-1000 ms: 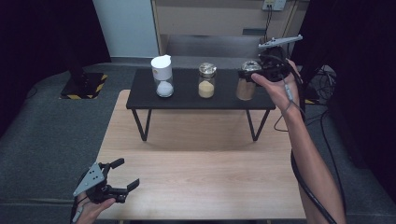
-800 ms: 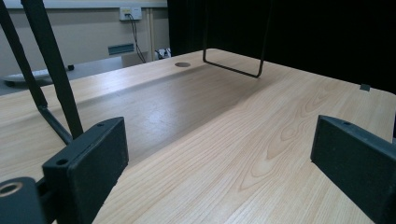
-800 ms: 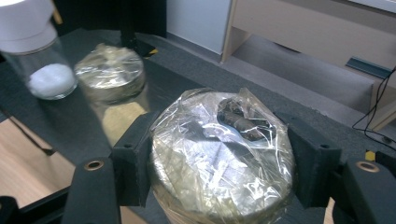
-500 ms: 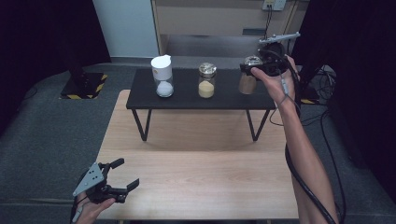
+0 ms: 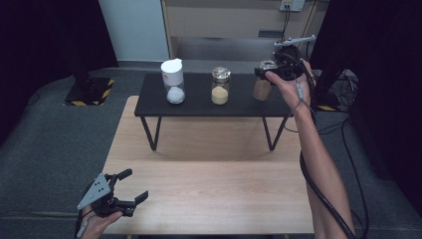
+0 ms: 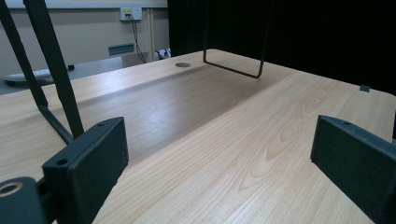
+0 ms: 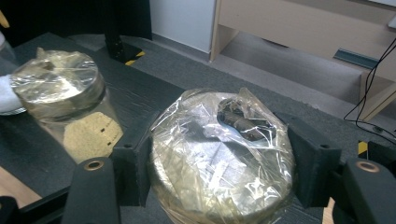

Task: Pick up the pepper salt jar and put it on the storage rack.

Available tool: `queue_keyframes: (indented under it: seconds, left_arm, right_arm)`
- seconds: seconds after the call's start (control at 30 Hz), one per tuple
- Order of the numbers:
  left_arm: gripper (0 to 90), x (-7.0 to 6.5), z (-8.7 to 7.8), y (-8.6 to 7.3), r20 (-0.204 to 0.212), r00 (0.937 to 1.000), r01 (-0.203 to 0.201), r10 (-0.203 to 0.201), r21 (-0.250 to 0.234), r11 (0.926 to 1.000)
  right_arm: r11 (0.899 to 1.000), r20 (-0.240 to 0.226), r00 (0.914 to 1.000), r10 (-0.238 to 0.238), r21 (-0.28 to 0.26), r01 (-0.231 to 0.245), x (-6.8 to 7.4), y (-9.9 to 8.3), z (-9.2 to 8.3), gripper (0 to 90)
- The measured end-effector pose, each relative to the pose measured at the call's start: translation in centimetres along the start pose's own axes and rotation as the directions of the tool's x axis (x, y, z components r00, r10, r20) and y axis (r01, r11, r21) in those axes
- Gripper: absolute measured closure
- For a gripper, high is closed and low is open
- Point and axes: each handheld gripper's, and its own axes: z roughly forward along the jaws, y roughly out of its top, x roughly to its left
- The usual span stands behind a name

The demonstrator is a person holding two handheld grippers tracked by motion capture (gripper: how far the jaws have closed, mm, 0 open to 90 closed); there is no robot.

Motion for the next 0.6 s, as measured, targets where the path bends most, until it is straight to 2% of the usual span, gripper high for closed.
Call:
queue_keyframes:
  seconds: [0.33,0.6]
  left_arm:
    - [3.0,0.0,0.0,0.0,0.0,1.0,0.001,-0.001,0.001,1.0]
    - [3.1,0.0,0.0,0.0,0.001,1.0,0.001,-0.001,0.002,1.0]
  right_arm:
    - [1.0,0.012,0.9999,-0.004,0.015,0.004,0.0,-0.8,1.2,35.4]
    - [1.0,0.003,1.0,-0.001,0.026,0.001,0.1,-1.1,1.8,35.3]
